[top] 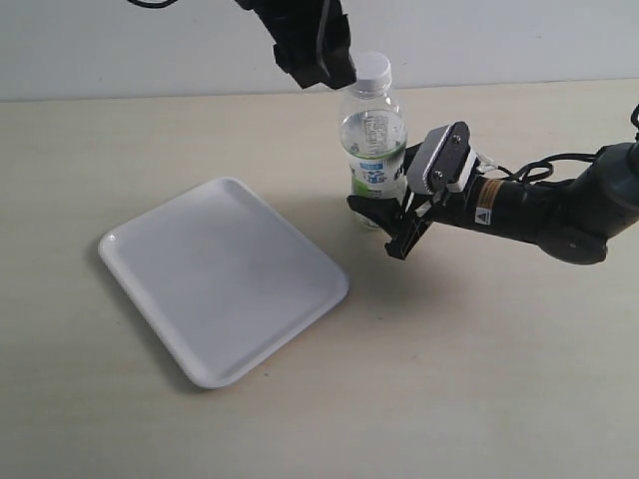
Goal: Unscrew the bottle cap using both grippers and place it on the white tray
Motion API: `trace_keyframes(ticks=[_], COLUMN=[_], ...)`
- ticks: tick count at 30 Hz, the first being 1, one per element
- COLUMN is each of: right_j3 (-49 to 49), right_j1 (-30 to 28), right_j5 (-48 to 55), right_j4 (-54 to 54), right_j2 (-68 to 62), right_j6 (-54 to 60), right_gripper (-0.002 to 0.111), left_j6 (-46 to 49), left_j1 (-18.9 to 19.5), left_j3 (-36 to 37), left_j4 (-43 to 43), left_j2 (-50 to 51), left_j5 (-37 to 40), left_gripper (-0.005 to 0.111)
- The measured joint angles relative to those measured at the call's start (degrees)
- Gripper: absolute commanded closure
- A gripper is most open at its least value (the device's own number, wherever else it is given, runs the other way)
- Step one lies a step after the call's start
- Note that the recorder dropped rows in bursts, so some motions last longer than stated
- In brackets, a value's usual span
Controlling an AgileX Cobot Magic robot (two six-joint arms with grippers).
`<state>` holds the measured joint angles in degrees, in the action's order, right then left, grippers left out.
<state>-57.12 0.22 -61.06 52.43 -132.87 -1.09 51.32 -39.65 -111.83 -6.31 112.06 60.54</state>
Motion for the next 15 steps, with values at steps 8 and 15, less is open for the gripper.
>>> trace_keyframes(ticks=[8,15], right_j3=[0.0,0.0], right_j1=[0.0,0.0], right_j5=[0.0,-0.1], right_j4=[0.0,-0.2], right_j2=[0.0,0.0], right_j6=[1.4,2.0], right_gripper=[0.108,0.108], left_j6=[2.2,5.1], left_j1=[0.0,0.0], left_j3=[0.0,0.0], left_j4=[-2.5,-3.6], left_j2=[0.0,0.0], left_j5=[-0.4,1.2], left_gripper=[0.040,0.036])
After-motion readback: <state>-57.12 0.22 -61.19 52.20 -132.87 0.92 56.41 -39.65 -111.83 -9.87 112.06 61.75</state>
